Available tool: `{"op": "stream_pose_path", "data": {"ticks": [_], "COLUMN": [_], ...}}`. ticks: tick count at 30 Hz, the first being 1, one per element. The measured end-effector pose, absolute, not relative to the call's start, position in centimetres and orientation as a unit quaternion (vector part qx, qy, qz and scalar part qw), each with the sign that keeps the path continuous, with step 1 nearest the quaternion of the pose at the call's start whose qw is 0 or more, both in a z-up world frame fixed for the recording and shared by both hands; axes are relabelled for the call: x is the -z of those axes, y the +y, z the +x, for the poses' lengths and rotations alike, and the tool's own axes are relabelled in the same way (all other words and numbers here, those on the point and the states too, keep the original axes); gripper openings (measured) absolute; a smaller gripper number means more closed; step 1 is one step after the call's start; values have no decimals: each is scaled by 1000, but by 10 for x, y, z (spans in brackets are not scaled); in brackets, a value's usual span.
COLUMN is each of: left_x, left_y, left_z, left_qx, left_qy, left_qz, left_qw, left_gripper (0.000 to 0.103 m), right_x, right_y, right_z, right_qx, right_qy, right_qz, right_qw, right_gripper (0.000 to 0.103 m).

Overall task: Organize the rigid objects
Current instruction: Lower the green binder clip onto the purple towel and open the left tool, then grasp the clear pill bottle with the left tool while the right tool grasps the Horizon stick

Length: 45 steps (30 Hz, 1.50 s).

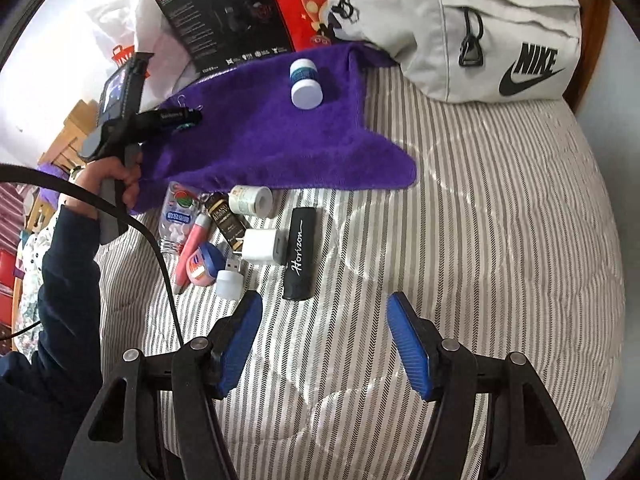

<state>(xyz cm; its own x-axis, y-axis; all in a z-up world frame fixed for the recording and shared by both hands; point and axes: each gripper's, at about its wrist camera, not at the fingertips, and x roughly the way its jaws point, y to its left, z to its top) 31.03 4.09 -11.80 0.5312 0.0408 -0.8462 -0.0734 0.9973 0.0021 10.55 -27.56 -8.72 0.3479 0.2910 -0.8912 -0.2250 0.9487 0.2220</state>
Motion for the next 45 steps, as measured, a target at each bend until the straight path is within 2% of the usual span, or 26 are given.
{"op": "stream_pose_path", "data": {"ticks": [3,5,7,15,23,27,36,39,42,45], "left_x": [118,118,118,86,66,74,123,126,126,125], "left_y": [37,41,48,57,11,2,-20,-23,-26,-24], "left_z": [308,305,299,246,168,143,150,150,149,149], "left_qx": [-47,-52,-44,-32,29,38,31,21,20,19], "left_qy": [486,493,496,477,470,474,505,487,488,488], "left_qz": [-1,-5,-24,-62,-53,-67,-72,-61,-30,-30], "left_qw": [872,869,867,876,880,877,859,871,872,872], "left_gripper": [46,59,62,62,62,62,60,58,50,49], "right_x": [79,70,63,41,45,47,63,69,74,80], "right_y": [-269,-266,-264,-257,-264,-264,-276,-281,-287,-290], "right_z": [103,98,93,62,45,32,18,16,18,23], "right_qx": [-167,-175,-184,-195,-196,-202,-208,-205,-199,-202], "right_qy": [537,525,517,491,484,482,485,492,496,501], "right_qz": [19,21,27,-4,32,24,44,54,61,74], "right_qw": [827,833,835,849,852,852,848,844,843,838], "right_gripper": [64,64,64,64,64,64,65,65,65,65]}}
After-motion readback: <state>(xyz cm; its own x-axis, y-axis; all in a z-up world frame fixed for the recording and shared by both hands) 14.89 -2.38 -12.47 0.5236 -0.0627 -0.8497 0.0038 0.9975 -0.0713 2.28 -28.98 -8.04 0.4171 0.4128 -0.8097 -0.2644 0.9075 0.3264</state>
